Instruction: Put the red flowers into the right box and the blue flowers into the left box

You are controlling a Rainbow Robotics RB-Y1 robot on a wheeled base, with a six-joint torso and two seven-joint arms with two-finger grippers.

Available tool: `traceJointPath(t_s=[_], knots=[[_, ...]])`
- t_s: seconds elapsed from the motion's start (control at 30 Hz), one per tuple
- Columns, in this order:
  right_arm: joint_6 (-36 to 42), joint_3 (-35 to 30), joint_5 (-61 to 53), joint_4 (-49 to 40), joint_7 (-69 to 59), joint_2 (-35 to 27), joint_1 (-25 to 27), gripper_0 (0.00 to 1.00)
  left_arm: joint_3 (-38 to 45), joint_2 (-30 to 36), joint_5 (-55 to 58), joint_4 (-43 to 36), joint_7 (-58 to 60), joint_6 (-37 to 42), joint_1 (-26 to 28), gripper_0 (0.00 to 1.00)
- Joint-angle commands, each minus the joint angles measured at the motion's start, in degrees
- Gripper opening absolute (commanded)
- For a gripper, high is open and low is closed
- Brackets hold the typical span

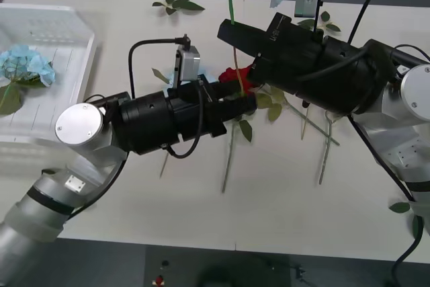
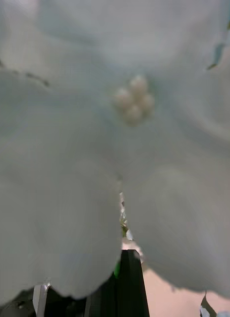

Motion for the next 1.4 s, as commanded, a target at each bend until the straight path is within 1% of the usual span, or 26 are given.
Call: traceJointPath(t_s=[0.03,0.07,0.2,0.63,0.67,0.7,0.73,0.93,1.07,1.2,1.4], knots=[[-0.5,-0.8,0.1,-1.7,-1.8,0.3,-1.3,0.0,-0.1,-1.5,0.2,-0.6,-0.3,-1.5,-2.8,0.22],[-0.6,-0.9,0.1,-1.7,-1.7,0.3,-1.3,0.0,-0.3,-1.5,0.2,-0.3,-0.3,-1.7,-3.0,0.0],[-0.7,-0.8,0.1,-1.7,-1.7,0.4,-1.3,0.0,-0.2,-1.6,0.3,0.9,-0.3,-1.8,-3.4,0.0],[-0.7,-0.8,0.2,-1.8,-1.9,0.3,-1.3,0.0,-0.2,-1.5,0.3,1.1,-0.3,-2.9,-3.3,0.0],[-0.7,-0.9,0.2,-1.7,-1.9,0.3,-1.3,0.2,-0.2,-1.4,0.3,1.1,-0.3,-2.9,-3.3,0.0],[-0.9,-0.9,0.4,-1.7,-2.2,0.3,-1.3,0.8,-0.2,-1.3,0.4,1.1,-0.3,-3.1,-3.3,0.0],[-1.1,-0.9,0.7,-1.7,-2.3,0.3,-1.3,1.0,-0.2,-1.2,0.5,1.1,-0.3,-3.1,-3.3,0.0],[-1.5,-0.8,0.9,-1.7,-2.5,0.2,-1.3,1.0,-0.1,0.9,4.3,1.1,-0.3,-3.8,-2.9,0.0],[-1.7,-0.9,0.9,-1.7,-2.7,-0.1,-1.3,1.0,2.1,4.3,8.4,0.8,-0.3,-3.9,-2.1,0.0],[-2.2,-1.3,1.1,-1.7,-3.2,-0.9,-1.3,1.0,6.4,9.7,11.7,0.8,-0.3,-3.6,-0.9,0.0],[-2.3,-3.3,1.2,0.4,-4.8,-3.7,-1.3,1.0,12.0,19.6,12.2,1.1,-0.3,-3.1,1.0,0.0]])
